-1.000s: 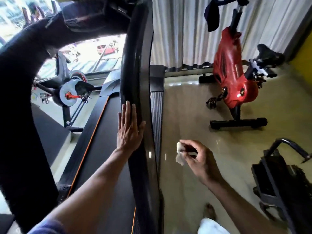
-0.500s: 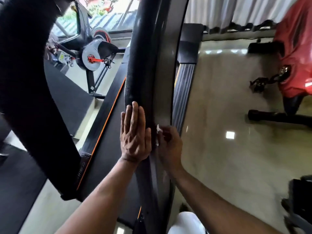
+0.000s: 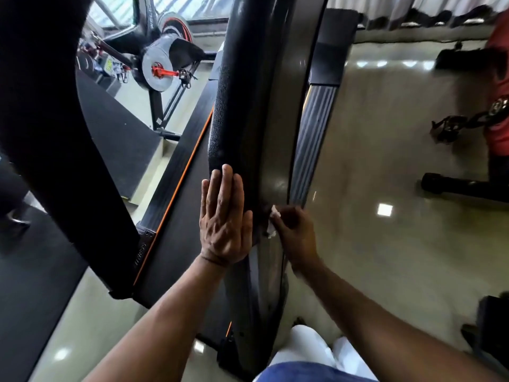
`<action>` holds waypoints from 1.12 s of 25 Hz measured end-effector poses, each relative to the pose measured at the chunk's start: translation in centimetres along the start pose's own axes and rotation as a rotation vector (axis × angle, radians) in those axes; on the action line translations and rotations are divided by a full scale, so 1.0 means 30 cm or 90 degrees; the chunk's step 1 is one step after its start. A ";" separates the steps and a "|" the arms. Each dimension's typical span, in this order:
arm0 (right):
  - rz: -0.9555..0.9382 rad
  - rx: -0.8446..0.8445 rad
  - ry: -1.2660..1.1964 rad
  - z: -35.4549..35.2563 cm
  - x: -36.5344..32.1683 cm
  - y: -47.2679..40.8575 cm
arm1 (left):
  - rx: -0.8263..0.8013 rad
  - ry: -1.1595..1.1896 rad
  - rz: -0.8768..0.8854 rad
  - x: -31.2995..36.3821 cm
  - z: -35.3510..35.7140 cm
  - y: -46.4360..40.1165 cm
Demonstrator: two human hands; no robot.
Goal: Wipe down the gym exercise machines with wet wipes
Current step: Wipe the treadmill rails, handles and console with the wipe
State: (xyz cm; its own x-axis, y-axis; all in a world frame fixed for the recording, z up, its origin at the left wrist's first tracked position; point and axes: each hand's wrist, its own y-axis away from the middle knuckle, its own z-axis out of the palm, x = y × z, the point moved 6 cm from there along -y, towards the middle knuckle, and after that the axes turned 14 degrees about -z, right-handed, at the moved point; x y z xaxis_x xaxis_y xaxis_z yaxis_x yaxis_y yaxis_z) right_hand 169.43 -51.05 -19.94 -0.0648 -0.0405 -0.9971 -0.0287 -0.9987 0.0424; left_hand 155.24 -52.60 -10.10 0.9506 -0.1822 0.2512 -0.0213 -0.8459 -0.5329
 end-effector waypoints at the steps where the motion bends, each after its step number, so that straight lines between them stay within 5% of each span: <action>1: -0.047 -0.015 -0.010 0.016 -0.060 0.030 | 0.001 0.000 -0.001 0.000 0.002 -0.003; 6: -0.138 0.054 -0.008 -0.008 -0.116 -0.164 | 0.002 0.007 -0.002 0.006 -0.001 0.001; 12: 0.101 0.034 -0.059 -0.055 0.133 -0.216 | -0.009 0.014 -0.008 0.000 0.002 0.002; 15: -0.026 -0.012 -0.069 0.004 -0.059 -0.060 | -0.005 0.010 -0.004 -0.003 0.004 0.002; 19: -0.189 0.084 -0.078 0.035 -0.242 -0.131 | 0.001 0.004 -0.003 -0.002 0.004 0.003; 23: -0.099 0.167 0.029 -0.020 -0.019 -0.318 | 0.003 0.013 0.003 -0.002 0.003 0.002; 28: 0.034 0.047 0.095 -0.030 0.153 -0.202 | 0.007 0.009 0.008 -0.005 0.004 0.005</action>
State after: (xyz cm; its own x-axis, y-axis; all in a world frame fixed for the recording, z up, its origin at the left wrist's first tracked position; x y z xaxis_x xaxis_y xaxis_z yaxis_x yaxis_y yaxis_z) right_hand 170.20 -45.23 -24.84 0.0802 -0.1027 -0.9915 -0.1026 -0.9902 0.0942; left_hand 155.14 -52.65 -10.32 0.9457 -0.2002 0.2560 -0.0299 -0.8379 -0.5450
